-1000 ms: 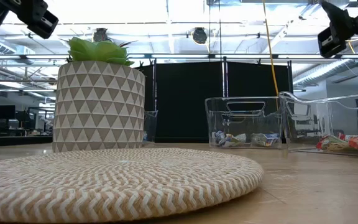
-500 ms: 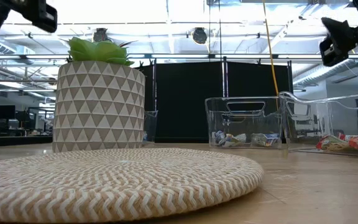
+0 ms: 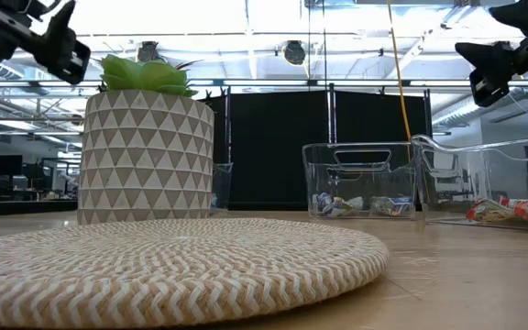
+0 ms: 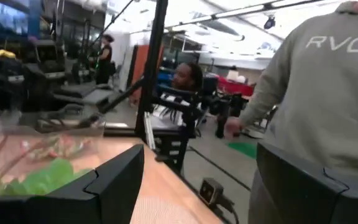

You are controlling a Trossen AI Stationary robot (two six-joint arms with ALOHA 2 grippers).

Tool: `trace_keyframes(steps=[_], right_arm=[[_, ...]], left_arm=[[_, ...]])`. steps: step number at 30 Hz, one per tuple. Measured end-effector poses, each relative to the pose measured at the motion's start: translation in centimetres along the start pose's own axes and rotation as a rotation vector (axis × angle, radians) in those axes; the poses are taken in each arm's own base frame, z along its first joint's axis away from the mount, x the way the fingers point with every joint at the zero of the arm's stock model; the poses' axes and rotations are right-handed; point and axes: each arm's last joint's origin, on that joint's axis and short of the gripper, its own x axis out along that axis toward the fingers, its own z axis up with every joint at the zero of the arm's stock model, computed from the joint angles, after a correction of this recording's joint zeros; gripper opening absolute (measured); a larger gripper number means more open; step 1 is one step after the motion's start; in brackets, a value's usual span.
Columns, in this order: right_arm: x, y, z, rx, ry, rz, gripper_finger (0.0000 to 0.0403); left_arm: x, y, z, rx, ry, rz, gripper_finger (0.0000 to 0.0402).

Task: Pick and place Granola Bars by type
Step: Return to Home Position

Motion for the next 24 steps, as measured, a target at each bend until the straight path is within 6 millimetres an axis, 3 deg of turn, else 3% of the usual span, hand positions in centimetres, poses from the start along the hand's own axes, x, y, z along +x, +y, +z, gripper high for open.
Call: trace_keyframes(steps=[5, 11, 15, 24], right_arm=[[0.0, 0.0, 0.0, 0.0, 0.0, 0.001, 0.021], [0.0, 0.0, 0.0, 0.0, 0.0, 0.001, 0.021], [0.0, 0.0, 0.0, 0.0, 0.0, 0.002, 0.021], [0.0, 0.0, 0.0, -0.001, 0.001, 0.002, 0.021]], left_arm=[[-0.6, -0.3, 0.6, 0.066, -0.05, 0.006, 0.031], [-1.8, 0.1, 0.1, 0.036, -0.03, 0.242, 0.031], [-2.5, 0.0, 0.2, 0.082, -0.056, 0.294, 0.031], [-2.7, 0.4, -0.6, 0.088, 0.043, 0.385, 0.031]])
